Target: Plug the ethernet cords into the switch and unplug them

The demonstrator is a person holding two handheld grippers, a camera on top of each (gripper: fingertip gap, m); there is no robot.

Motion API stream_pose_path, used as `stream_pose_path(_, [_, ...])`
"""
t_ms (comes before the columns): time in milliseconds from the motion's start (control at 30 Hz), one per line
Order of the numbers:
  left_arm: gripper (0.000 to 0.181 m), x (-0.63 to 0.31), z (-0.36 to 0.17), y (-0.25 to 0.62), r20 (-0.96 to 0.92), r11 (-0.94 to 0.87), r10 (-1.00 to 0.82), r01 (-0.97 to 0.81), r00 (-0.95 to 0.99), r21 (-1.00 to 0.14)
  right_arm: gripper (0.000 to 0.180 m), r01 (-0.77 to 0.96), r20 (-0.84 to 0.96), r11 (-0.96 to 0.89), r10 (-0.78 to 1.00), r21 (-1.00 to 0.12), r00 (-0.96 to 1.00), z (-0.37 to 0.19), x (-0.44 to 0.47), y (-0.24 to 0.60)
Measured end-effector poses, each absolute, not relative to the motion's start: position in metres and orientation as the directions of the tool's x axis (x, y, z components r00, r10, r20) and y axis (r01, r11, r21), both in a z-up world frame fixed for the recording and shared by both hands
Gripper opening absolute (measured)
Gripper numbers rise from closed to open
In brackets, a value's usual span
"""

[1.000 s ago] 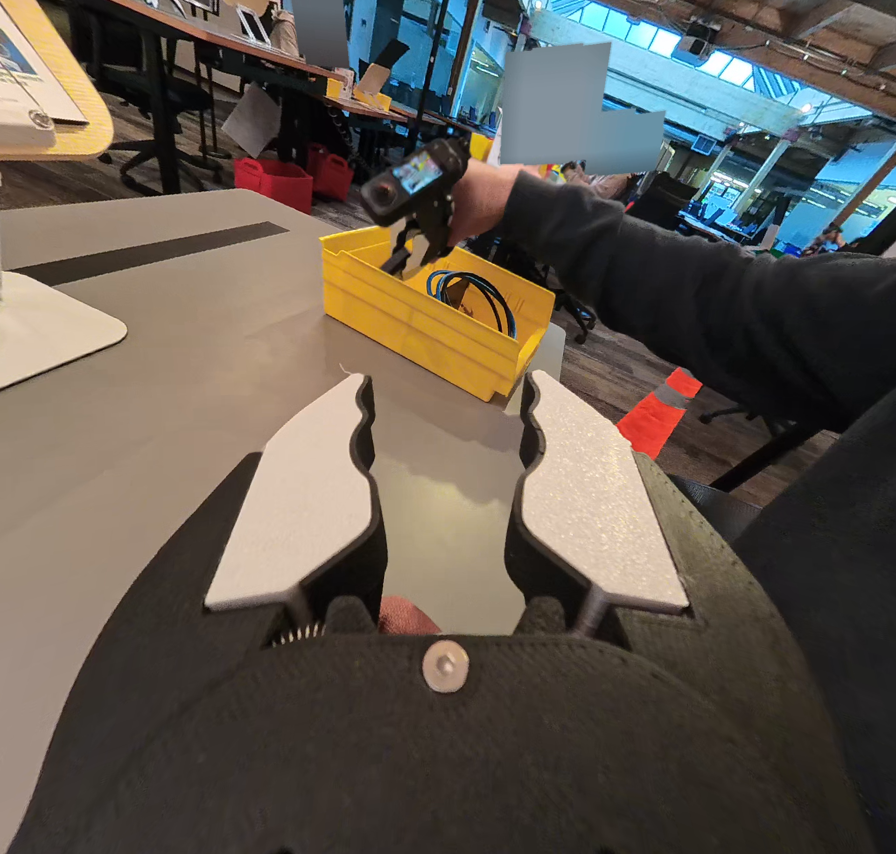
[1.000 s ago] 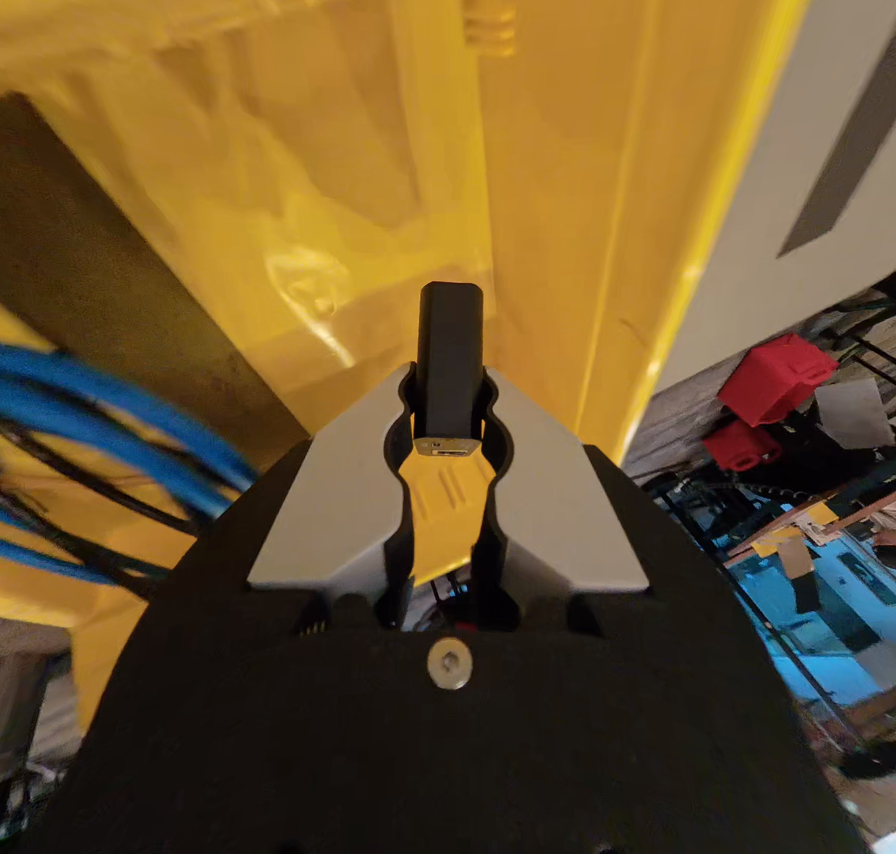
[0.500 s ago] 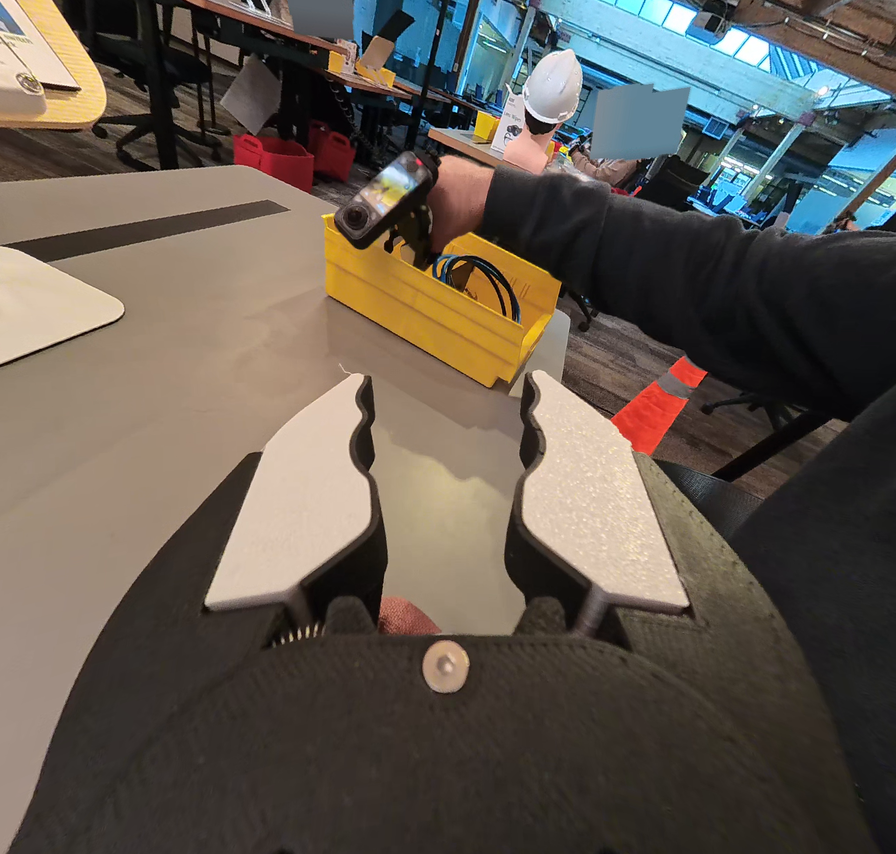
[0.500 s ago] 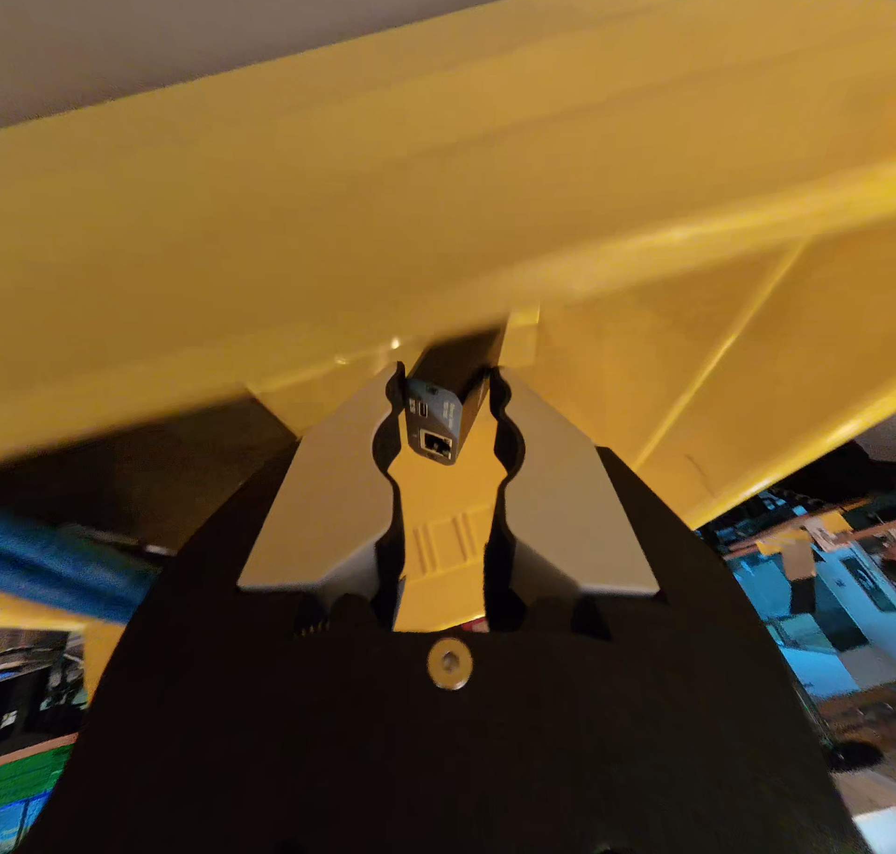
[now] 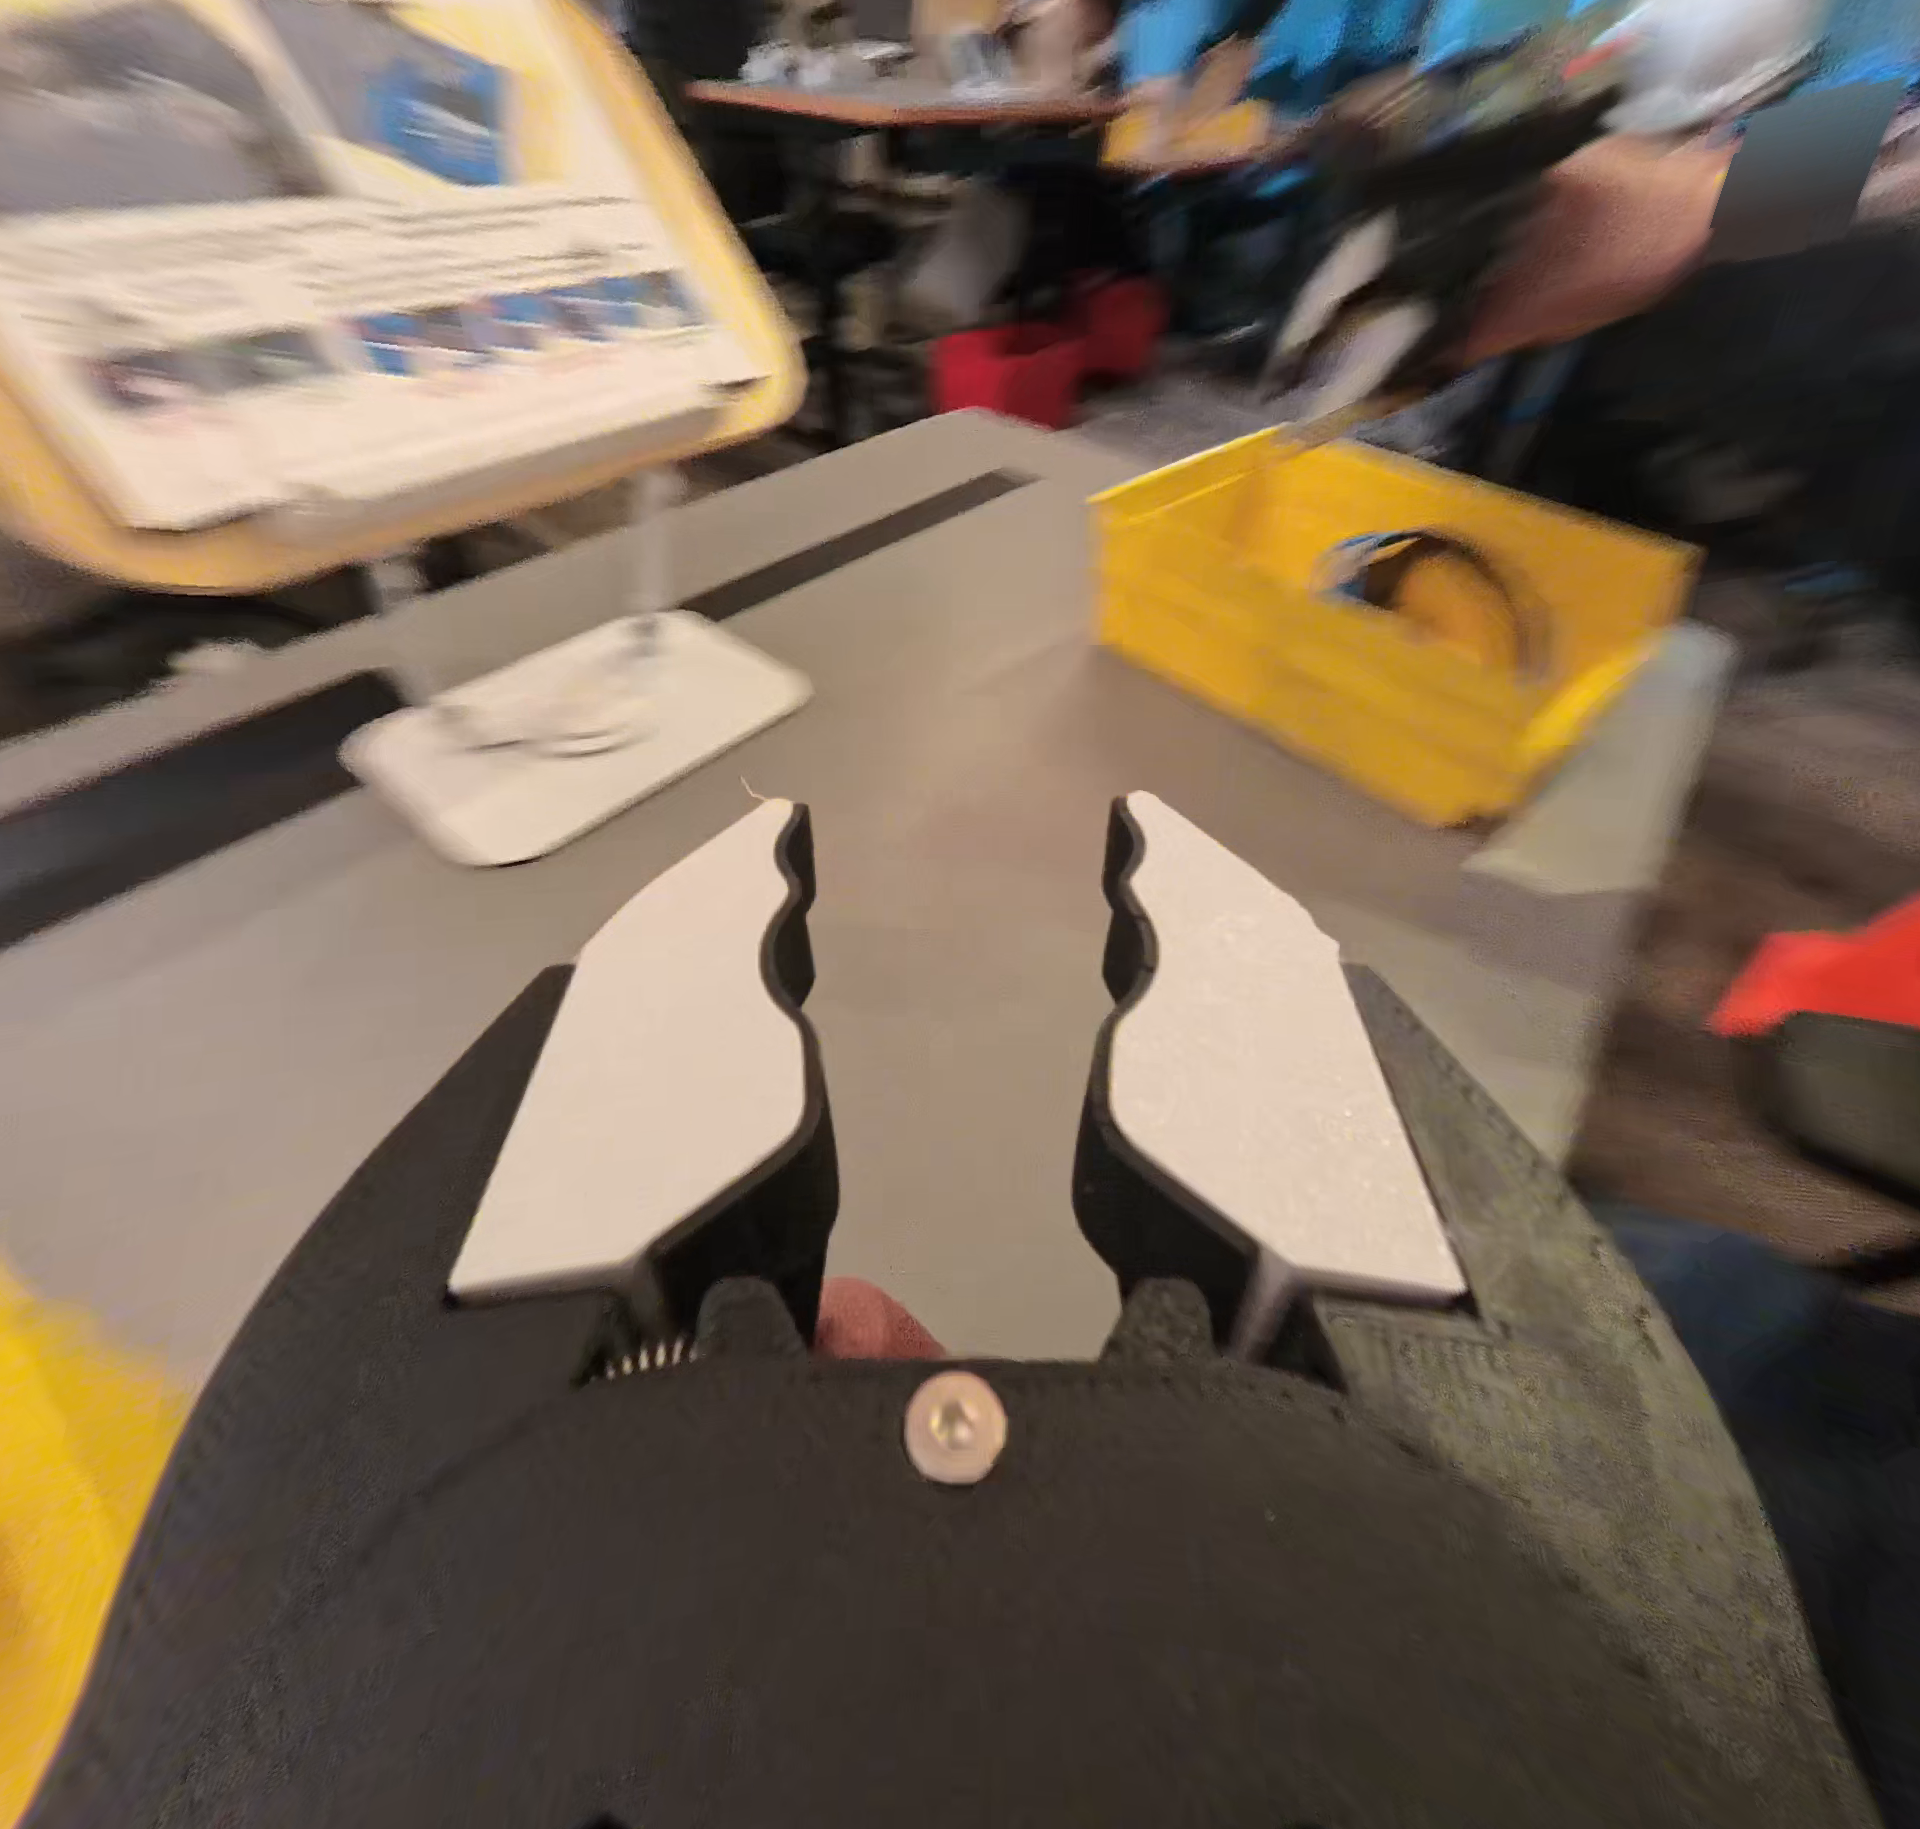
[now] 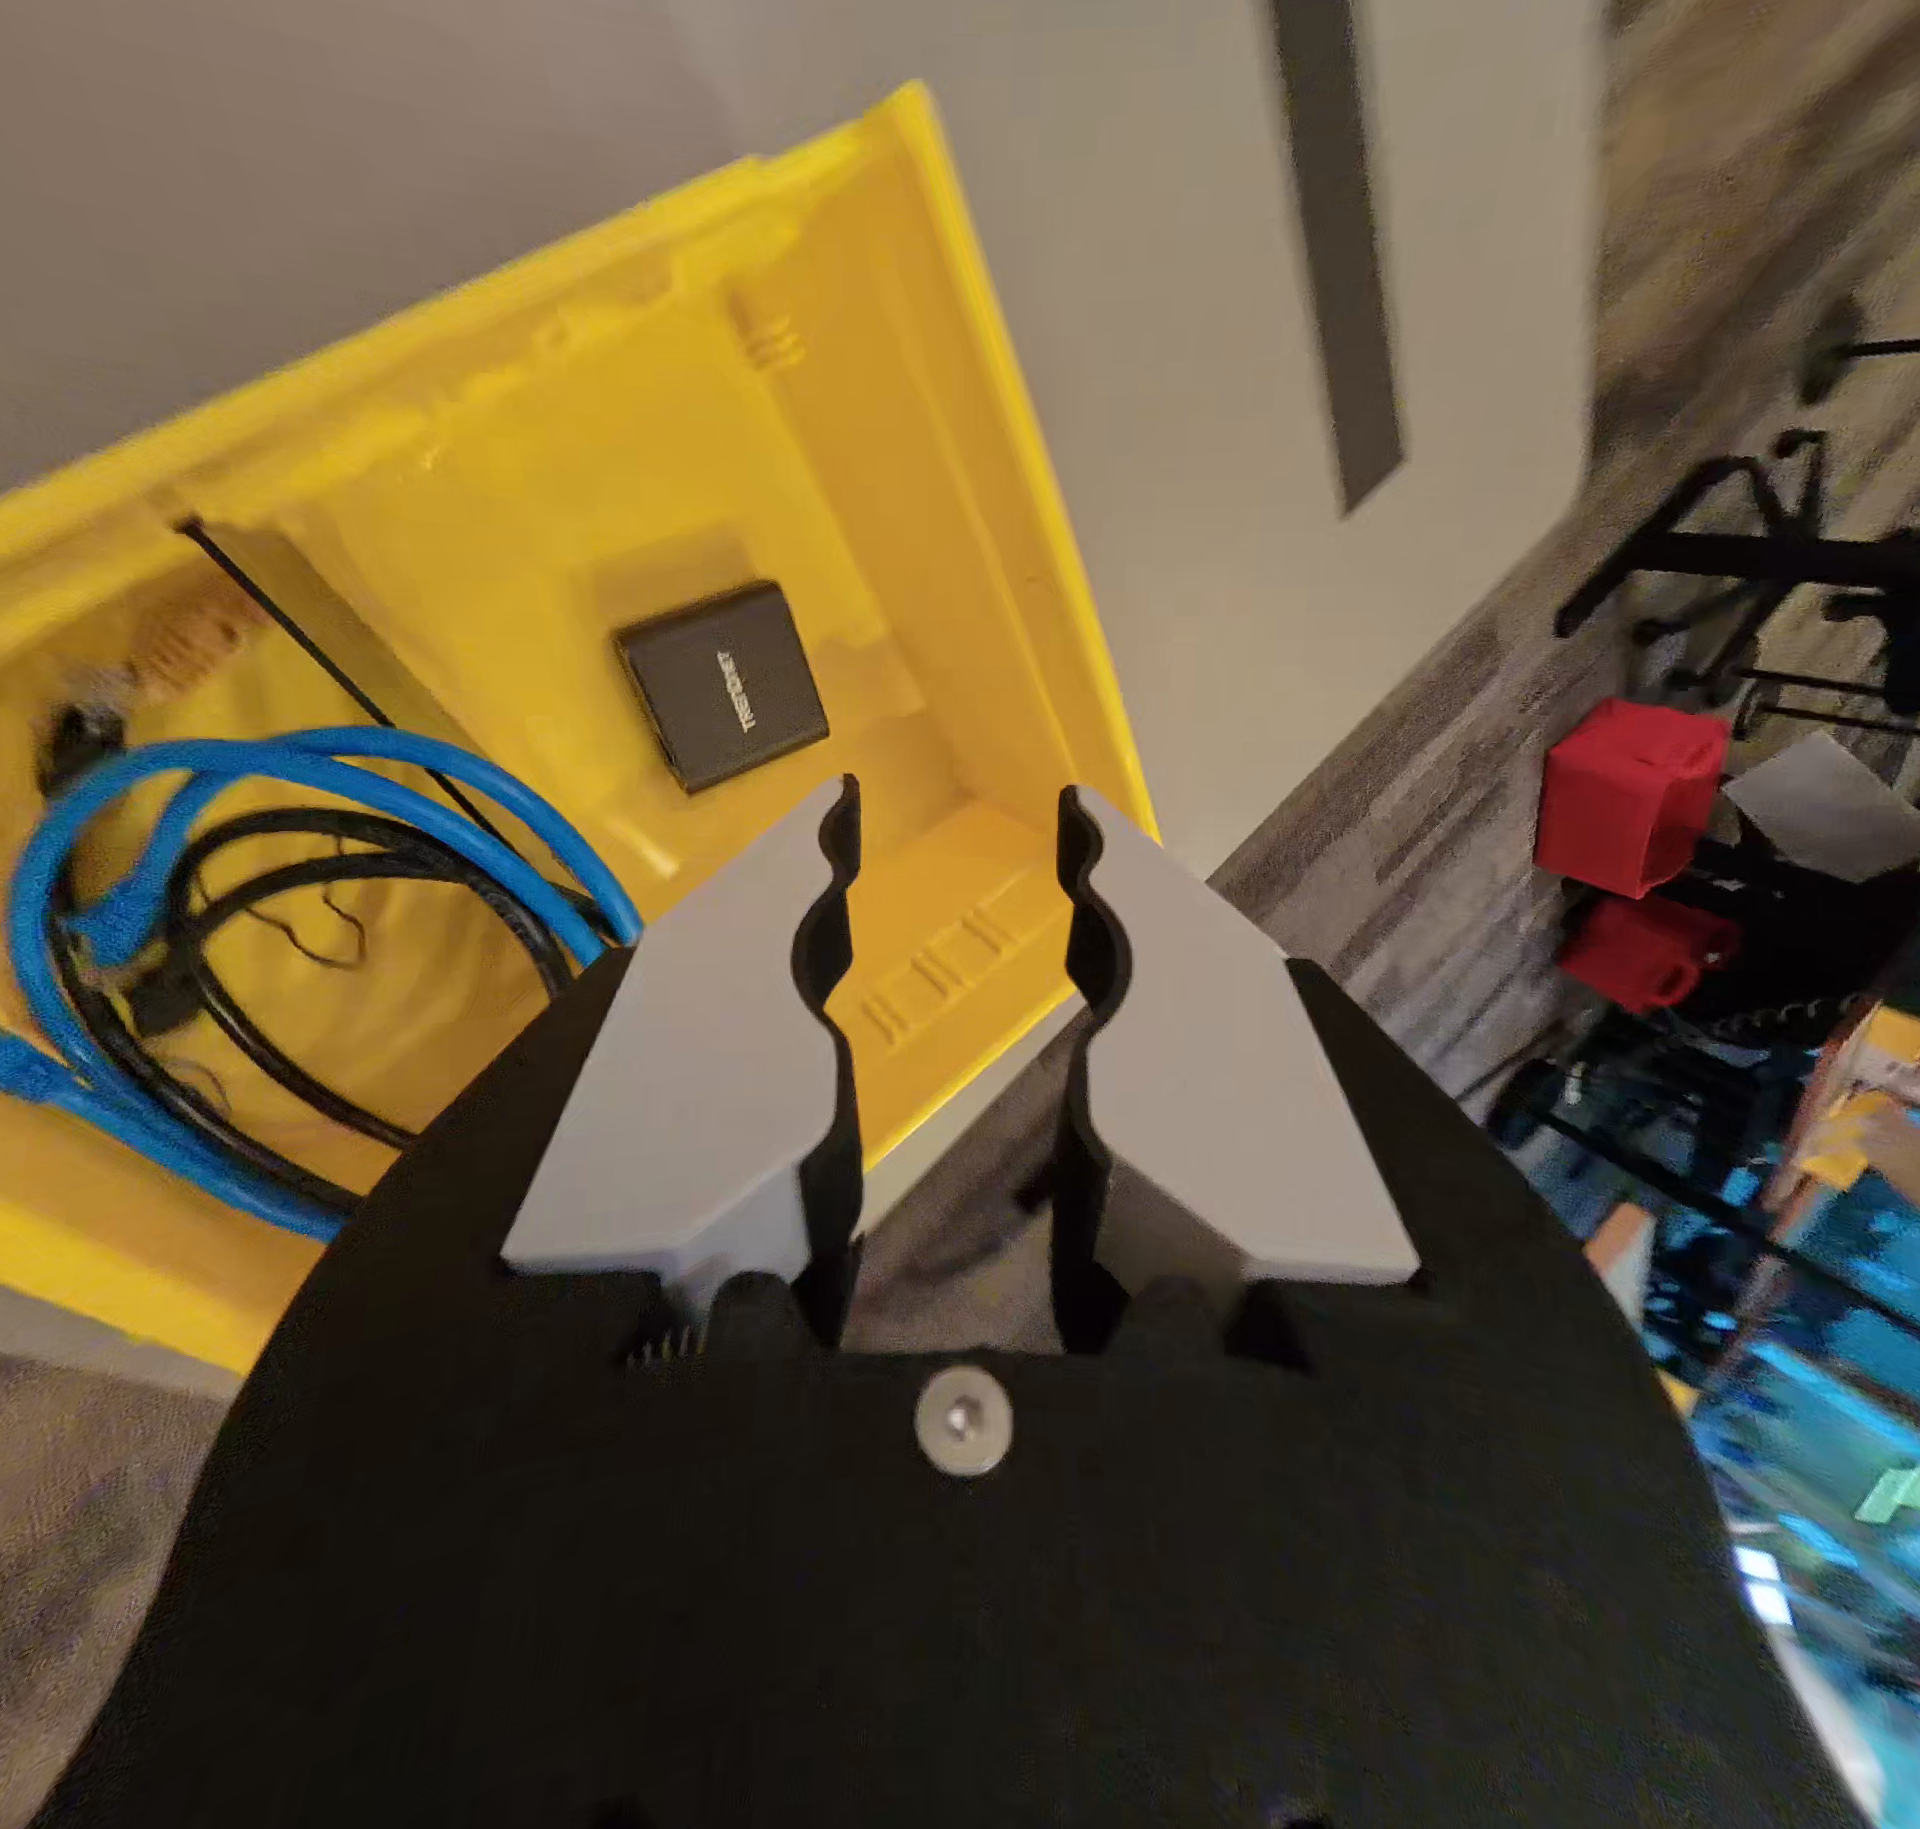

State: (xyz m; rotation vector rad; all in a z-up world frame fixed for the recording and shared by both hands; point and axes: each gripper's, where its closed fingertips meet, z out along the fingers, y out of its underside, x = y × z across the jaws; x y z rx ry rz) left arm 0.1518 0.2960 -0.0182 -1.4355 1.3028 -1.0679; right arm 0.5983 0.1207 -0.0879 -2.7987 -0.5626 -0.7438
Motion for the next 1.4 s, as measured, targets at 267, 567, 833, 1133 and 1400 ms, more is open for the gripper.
stream_pose_path(267, [0.062, 0.035, 0.02, 0.437, -0.408, 0.125, -0.747, -0.491, 0.526, -0.862, 0.074, 0.146, 0.503, -0.877, -0.119, -0.457, 0.856, -0.057, 0.603, 0.026])
stream_pose_path(567, [0.089, -0.087, -0.065, 0.525, -0.336, -0.269, -0.683, -0.651, 0.649, -0.71, 0.084, -0.091, 0.216, -0.811, -0.26, -0.577, 0.941, -0.117, 0.602, -0.027])
stream_pose_path(833, [0.086, -0.133, -0.149, 0.524, -0.346, -0.376, -0.742, -0.784, 0.574, -0.493, 0.065, -0.185, 0.021, -0.808, -0.237, -0.56, 0.971, -0.17, 0.592, -0.016])
stream_pose_path(1133, [0.071, -0.168, -0.134, 0.557, -0.515, -0.379, -0.587, -0.774, 0.624, -0.506, 0.068, -0.205, -0.003, -0.792, -0.249, -0.575, 0.969, -0.184, 0.584, 0.002])
stream_pose_path(1400, [0.043, -0.181, -0.179, 0.541, -0.316, -0.422, -0.763, -0.805, 0.564, -0.418, 0.067, -0.173, -0.012, -0.782, -0.207, -0.599, 0.978, -0.184, 0.57, 0.02])
